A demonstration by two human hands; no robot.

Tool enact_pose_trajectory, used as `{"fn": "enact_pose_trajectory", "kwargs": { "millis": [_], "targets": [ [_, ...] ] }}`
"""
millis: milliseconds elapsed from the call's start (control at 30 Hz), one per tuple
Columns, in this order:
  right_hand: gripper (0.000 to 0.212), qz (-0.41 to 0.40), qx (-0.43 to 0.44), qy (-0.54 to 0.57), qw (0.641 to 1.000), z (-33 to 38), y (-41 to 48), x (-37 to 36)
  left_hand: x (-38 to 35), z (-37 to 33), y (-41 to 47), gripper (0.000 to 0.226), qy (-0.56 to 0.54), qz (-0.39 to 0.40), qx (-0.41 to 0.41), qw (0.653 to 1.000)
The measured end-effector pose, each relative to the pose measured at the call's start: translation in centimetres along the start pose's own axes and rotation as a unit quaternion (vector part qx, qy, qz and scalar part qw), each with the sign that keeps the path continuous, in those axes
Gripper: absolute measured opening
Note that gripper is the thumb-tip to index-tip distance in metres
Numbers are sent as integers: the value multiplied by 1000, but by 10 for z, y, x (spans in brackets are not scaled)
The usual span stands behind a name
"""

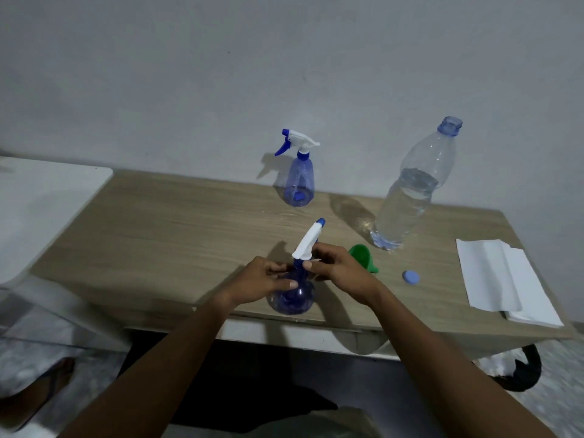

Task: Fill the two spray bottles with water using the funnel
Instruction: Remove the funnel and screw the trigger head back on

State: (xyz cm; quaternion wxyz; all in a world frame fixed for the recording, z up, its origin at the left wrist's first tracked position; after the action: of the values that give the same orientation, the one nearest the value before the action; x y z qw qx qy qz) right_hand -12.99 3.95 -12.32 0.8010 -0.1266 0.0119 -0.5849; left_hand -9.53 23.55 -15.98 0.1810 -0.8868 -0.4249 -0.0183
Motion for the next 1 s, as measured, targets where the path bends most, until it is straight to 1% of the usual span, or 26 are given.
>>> {"fn": "enact_pose_trajectory", "kwargs": {
  "millis": [67,100,167,267,333,400,433,567,700,867,1000],
  "targets": [
    [22,5,-11,18,1000,0,-1,-5,-3,2,-3,40,8,13,6,1000],
    [21,-4,-16,23,1000,-1,0,-7,-5,2,-5,39,12,16,5,1000],
    [28,-50,-26,38,998,-3,3,-12,-11,1,-11,33,9,5,-3,1000],
    [44,-133,-34,53,989,-5,4,-16,-17,0,-19,27,3,-38,-7,999],
    [51,-148,-48,39,987,-5,3,-19,-20,-2,-23,25,10,-52,3,999],
    [58,-123,-64,10,990,-4,3,-21,-22,-4,-26,24,30,-56,11,998],
    [58,-106,-64,3,992,-4,4,-21,-23,-5,-27,23,38,-60,13,997],
    [44,-73,-73,29,994,0,4,-23,-24,-7,-30,20,32,-67,18,997],
    [31,-48,-90,31,994,-1,6,-25,-23,-8,-32,18,25,-61,24,998],
    [16,-37,-96,31,994,-5,11,-25,-18,-7,-31,19,11,-46,48,998],
    [29,-39,-99,30,994,-5,13,-25,-16,-11,-32,22,19,-39,60,997]
  ]
}}
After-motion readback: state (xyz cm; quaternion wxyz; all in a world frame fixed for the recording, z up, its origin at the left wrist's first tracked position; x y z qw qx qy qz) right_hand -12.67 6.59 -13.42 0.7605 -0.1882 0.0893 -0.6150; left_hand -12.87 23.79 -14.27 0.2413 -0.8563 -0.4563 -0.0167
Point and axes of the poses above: each hand's wrist, its own y-axis towards the middle knuckle, its own x-axis out of the back of the hand, z = x × y, the point moved 3 cm from there along y, towards the middle knuckle, and after that the axes turned 4 degrees about z, right-handed, at the moved point
